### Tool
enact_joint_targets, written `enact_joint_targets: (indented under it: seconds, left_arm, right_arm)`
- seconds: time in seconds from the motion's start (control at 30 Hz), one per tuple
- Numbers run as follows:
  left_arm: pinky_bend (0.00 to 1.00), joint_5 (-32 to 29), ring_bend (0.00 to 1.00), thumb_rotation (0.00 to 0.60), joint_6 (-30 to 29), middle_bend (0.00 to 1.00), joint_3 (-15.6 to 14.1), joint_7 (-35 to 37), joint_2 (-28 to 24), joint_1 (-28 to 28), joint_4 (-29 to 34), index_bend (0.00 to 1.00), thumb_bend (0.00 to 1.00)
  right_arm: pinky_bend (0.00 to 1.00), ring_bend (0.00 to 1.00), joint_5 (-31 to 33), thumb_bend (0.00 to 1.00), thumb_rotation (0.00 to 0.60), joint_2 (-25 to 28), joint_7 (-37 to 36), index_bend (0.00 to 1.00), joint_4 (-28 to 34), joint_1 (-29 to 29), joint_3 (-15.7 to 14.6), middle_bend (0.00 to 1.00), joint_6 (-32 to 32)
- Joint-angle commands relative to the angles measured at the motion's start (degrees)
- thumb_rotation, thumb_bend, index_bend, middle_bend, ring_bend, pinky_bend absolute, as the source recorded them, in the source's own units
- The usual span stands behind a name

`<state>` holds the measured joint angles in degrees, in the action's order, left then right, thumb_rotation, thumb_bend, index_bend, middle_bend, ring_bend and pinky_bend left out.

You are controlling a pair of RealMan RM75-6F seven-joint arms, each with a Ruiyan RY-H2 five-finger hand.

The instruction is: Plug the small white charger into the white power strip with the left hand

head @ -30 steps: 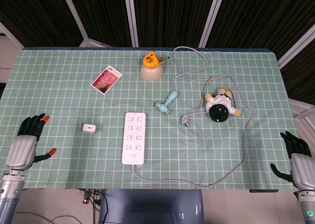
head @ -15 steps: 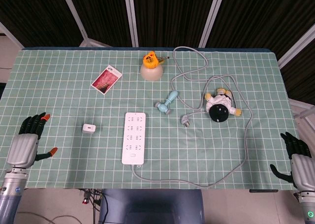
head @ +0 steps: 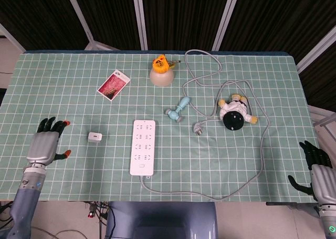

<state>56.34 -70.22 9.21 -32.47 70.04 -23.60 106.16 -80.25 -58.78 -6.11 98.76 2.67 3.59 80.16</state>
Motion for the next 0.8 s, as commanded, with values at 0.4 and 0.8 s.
enact_joint_targets:
  seconds: [0.4,0.8]
  left_arm:
    - [0.03,-21.5,0.06,0.6,2.7,0.33,3.8,-18.3,9.9,-14.8,-2.3,0.34,0.21]
    - [0.03,-25.1,0.06,0.6,1.2,0.37,2.5,-20.2,13.1,-18.1,-5.2,0.38,0.26]
  right_arm:
    - [0.0,0.0,0.3,0.35,0.6,0.2,-1.0,0.0,0.2,0.1,0.1,0.0,-0.5]
    - [0.0,0.0,0.5,0.35,0.6,0.2,-1.2,0.0,0.2,0.1,0.1,0.0,-0.6]
